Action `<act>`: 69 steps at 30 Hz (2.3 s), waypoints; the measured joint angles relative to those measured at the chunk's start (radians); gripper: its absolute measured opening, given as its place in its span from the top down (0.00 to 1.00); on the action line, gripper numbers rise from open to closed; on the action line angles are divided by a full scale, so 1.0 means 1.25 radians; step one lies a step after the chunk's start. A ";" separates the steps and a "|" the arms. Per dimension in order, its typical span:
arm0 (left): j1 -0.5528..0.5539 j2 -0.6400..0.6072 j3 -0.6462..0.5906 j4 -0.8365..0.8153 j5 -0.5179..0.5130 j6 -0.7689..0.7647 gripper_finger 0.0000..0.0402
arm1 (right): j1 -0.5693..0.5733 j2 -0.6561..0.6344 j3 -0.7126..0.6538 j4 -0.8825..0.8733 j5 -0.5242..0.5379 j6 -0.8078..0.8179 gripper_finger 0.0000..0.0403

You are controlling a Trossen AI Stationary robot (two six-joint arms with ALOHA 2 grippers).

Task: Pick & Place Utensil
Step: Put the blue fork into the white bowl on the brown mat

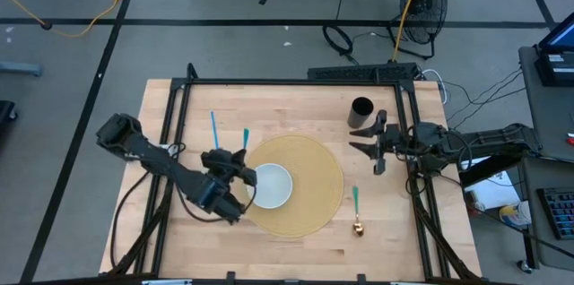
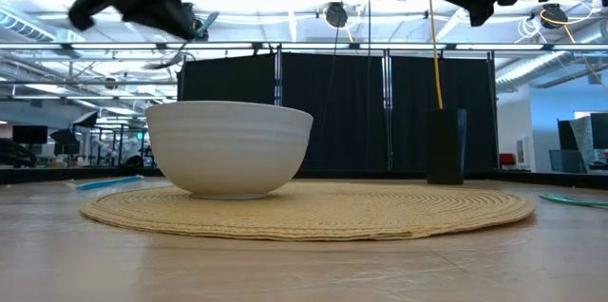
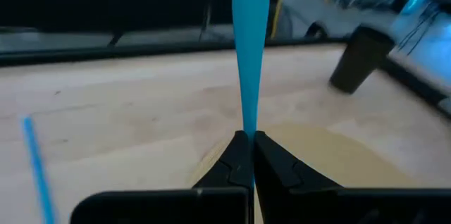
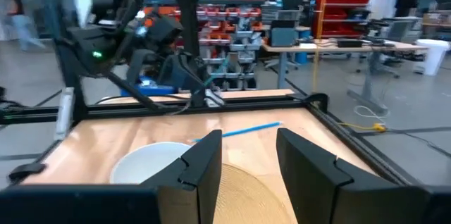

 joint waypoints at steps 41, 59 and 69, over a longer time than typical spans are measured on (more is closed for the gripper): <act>0.079 0.007 -0.231 0.869 0.059 0.516 0.99 | 0.000 0.042 0.000 0.006 -0.002 0.097 0.68; 0.065 0.087 -0.232 0.914 0.050 0.508 0.99 | 0.000 0.042 0.000 0.006 -0.001 0.093 0.68; 0.067 0.123 -0.231 0.933 0.055 0.491 0.99 | 0.000 0.042 -0.030 0.013 0.000 0.091 0.68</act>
